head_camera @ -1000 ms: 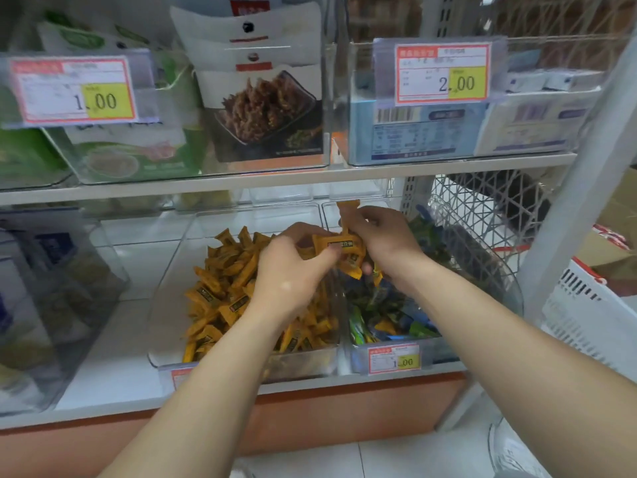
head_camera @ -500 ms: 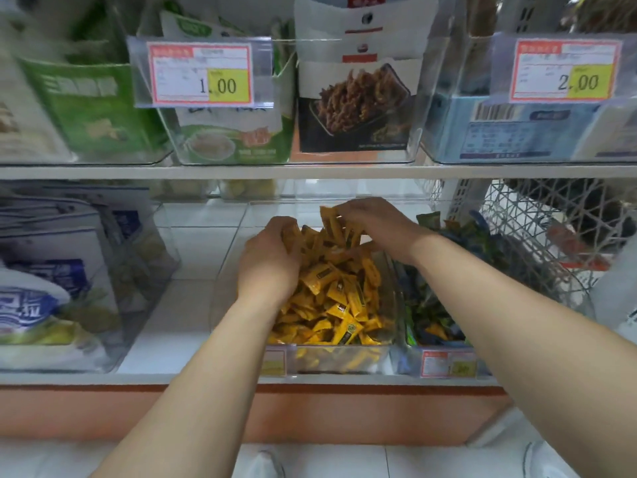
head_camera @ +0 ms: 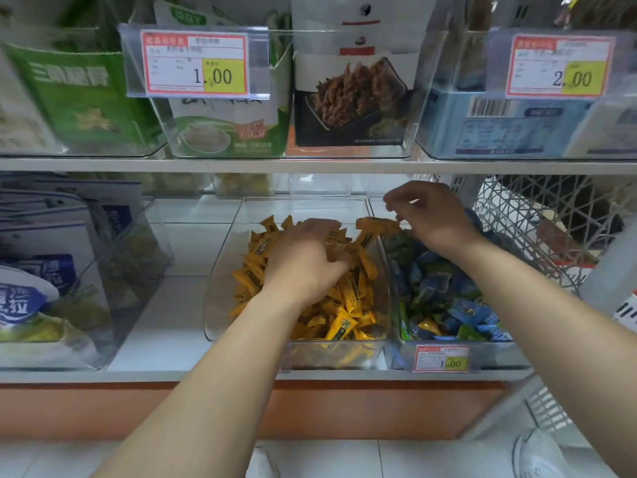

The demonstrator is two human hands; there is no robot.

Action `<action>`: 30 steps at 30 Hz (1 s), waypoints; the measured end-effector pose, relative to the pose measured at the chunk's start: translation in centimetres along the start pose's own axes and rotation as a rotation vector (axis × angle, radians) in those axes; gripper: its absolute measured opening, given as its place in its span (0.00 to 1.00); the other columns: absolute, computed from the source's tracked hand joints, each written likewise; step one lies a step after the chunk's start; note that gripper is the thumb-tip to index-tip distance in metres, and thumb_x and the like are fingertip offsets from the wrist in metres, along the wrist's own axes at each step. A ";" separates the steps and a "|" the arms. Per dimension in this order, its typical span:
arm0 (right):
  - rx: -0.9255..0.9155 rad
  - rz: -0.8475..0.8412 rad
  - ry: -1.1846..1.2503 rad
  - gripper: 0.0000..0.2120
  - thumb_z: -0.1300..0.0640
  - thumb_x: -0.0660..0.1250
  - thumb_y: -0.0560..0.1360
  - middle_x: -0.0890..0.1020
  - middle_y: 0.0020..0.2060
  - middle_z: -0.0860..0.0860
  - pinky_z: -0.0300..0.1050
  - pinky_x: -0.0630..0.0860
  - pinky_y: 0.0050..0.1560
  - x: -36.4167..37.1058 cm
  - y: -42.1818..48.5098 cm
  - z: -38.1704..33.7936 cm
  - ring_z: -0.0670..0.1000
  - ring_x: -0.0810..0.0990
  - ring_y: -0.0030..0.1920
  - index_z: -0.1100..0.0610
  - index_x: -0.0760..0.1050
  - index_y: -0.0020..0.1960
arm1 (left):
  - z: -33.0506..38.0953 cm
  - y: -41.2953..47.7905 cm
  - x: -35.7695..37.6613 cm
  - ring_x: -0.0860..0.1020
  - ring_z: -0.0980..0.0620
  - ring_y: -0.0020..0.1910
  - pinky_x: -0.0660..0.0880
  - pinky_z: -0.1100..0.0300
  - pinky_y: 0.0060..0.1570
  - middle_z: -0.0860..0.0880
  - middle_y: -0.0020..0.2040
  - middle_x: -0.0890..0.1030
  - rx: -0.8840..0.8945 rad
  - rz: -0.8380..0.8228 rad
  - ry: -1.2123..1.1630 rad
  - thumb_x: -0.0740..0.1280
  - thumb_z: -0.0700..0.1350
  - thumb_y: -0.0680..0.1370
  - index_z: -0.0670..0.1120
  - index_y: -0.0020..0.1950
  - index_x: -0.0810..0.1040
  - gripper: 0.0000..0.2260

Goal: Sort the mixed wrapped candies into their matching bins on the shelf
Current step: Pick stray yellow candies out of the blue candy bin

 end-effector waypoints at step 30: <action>0.092 -0.721 -0.531 0.08 0.47 0.74 0.73 0.83 0.44 0.40 0.44 0.78 0.47 -0.8 -8.0 5.9 0.44 0.81 0.45 0.46 0.83 0.52 | 6.0 -1.4 3.9 0.77 0.50 0.61 0.76 0.56 0.56 0.54 0.64 0.79 0.245 -0.176 0.113 0.66 0.60 0.73 0.56 0.65 0.77 0.21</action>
Point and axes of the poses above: each hand's wrist, its own y-axis towards the middle knuckle, its own x-axis out of the palm, z = x × y, the point moved 2 cm from there along y, towards the middle knuckle
